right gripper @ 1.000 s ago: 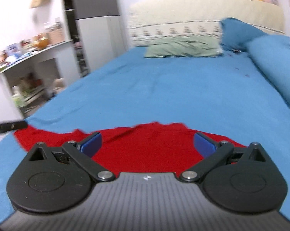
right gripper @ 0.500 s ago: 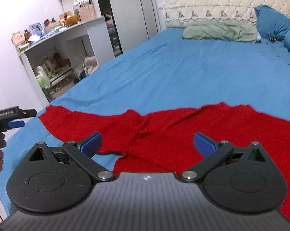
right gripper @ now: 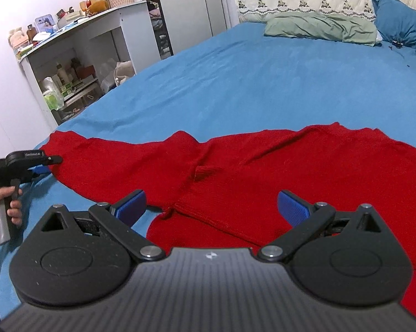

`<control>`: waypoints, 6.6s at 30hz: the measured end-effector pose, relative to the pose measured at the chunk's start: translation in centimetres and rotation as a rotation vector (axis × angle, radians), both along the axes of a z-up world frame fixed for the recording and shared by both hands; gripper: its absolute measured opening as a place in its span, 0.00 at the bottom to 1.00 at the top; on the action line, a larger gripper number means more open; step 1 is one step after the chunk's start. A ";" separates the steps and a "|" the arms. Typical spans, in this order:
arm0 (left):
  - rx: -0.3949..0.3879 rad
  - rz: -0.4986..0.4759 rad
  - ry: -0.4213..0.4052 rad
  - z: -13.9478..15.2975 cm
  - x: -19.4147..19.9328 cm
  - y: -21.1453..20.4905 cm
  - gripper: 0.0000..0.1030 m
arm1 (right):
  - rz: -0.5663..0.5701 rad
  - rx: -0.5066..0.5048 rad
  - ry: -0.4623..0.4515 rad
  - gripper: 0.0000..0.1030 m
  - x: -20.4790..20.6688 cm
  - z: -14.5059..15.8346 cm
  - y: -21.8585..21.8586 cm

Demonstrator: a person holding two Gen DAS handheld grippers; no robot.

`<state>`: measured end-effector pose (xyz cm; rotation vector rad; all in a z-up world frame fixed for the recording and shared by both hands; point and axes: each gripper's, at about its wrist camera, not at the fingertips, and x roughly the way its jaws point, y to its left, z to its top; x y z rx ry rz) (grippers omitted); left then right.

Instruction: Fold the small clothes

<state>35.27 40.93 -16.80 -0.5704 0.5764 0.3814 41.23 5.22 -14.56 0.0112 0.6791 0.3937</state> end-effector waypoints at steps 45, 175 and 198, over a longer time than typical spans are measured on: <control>0.312 -0.611 -0.026 4.4 -4.2 -35.3 0.94 | -0.150 -0.055 0.007 1.00 -3.2 3.7 -18.8; 0.179 -0.686 0.245 7.5 -27.2 -31.6 0.98 | -0.371 -0.032 0.184 1.00 -36.0 5.5 -30.9; 0.324 -0.683 0.322 2.2 -28.0 -31.5 0.20 | -0.414 -0.082 0.231 0.22 -36.5 -2.6 -29.2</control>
